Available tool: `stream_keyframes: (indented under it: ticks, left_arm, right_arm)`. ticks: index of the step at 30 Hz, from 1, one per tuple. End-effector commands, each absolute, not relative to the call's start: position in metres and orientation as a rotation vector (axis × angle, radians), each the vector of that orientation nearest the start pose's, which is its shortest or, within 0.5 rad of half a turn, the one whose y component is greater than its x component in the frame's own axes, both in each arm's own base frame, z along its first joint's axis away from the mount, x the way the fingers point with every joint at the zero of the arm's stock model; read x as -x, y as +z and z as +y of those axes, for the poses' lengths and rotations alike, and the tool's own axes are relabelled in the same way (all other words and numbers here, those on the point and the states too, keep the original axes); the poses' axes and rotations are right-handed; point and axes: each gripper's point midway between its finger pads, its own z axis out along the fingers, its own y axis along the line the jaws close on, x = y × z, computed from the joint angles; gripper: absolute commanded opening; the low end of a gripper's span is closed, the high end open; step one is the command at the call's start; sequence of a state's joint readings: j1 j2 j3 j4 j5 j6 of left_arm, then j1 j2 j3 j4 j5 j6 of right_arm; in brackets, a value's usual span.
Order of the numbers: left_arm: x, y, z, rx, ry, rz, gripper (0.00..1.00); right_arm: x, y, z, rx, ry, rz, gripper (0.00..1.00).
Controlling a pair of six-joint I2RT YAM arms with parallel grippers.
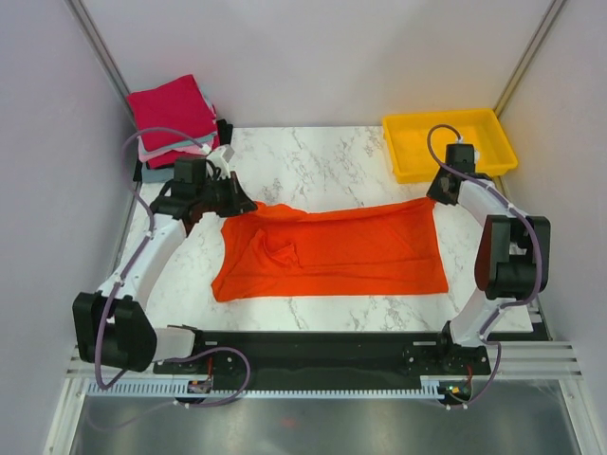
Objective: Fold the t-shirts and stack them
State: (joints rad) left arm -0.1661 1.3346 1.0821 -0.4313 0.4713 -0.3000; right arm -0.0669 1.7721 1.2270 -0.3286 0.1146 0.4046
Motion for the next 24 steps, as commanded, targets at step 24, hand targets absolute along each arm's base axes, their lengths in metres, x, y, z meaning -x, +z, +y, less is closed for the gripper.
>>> stream_keyframes:
  ticks: [24]
  left_arm:
    - [-0.237, 0.164, -0.135, -0.049, -0.797, 2.392, 0.04]
  right_arm:
    - [-0.342, 0.058, -0.042, -0.74, -0.104, 2.373, 0.01]
